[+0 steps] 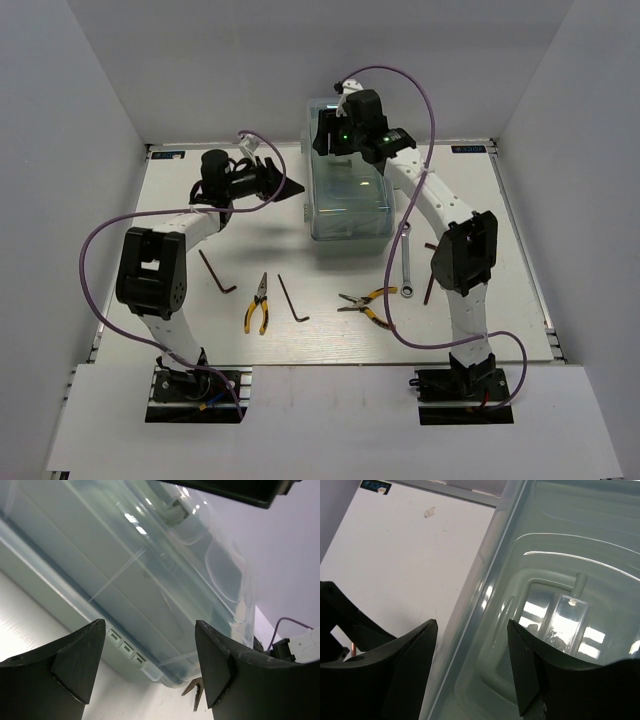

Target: Sort the tools into containers

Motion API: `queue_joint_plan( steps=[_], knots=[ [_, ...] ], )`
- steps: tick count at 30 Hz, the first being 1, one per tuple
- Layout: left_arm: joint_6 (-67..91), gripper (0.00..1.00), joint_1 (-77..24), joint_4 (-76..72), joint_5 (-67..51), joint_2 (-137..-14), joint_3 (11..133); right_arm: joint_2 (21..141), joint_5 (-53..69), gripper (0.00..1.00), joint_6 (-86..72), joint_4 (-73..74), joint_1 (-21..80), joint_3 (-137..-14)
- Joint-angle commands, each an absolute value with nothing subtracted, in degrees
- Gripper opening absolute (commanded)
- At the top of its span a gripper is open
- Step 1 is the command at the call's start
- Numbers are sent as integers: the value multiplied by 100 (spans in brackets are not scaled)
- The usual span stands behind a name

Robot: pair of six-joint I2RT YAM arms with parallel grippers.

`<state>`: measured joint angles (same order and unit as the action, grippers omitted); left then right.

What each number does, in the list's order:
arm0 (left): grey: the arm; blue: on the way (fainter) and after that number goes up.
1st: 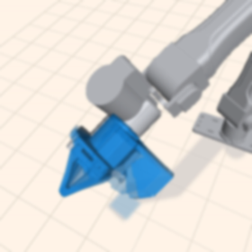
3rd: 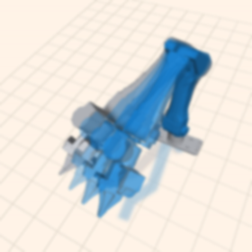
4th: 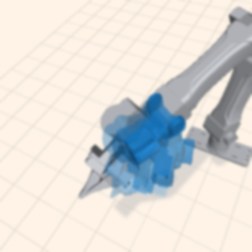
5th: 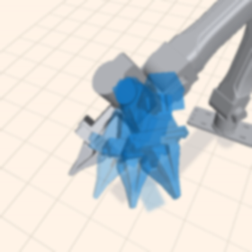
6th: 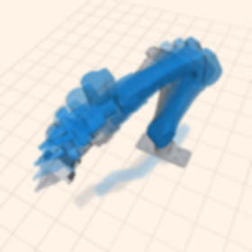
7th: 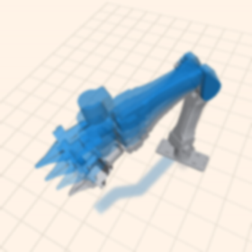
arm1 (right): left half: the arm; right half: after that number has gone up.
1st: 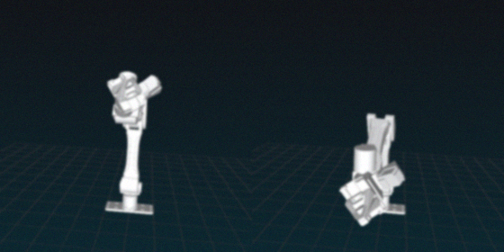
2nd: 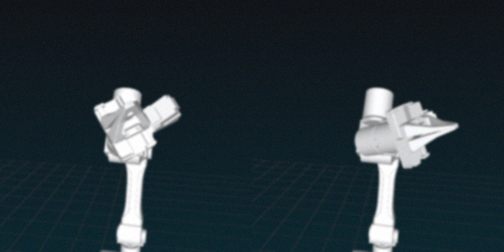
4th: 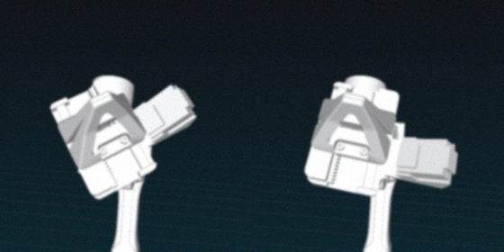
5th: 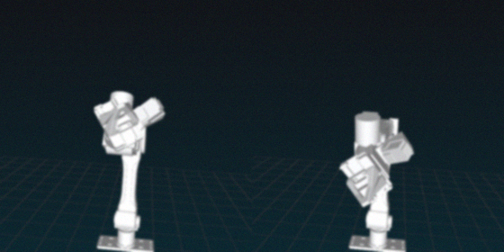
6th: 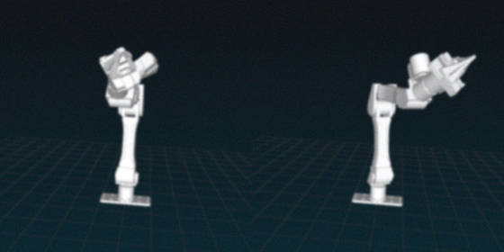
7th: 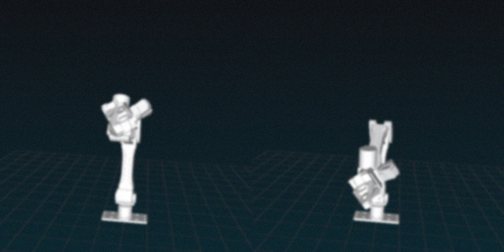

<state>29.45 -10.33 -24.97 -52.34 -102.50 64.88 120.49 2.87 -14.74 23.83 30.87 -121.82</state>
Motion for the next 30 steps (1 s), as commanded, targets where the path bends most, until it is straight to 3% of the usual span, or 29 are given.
queue_joint_plan(
  steps=[1, 13, 30],
  knots=[
    [3050, 82, -1063, -3005, -5730, -10169, 6741, 12120, -720, 64, -1626, 2268, 3269, -12366],
    [3050, 83, -1063, -3111, -5968, -10274, 6970, 12147, -1546, 66, -2311, 2496, 3358, -12296],
    [3050, 85, -1221, -2742, -5862, -10634, 7488, 12305, -616, 67, -3251, 2716, 3208, -12076]
  ],
)
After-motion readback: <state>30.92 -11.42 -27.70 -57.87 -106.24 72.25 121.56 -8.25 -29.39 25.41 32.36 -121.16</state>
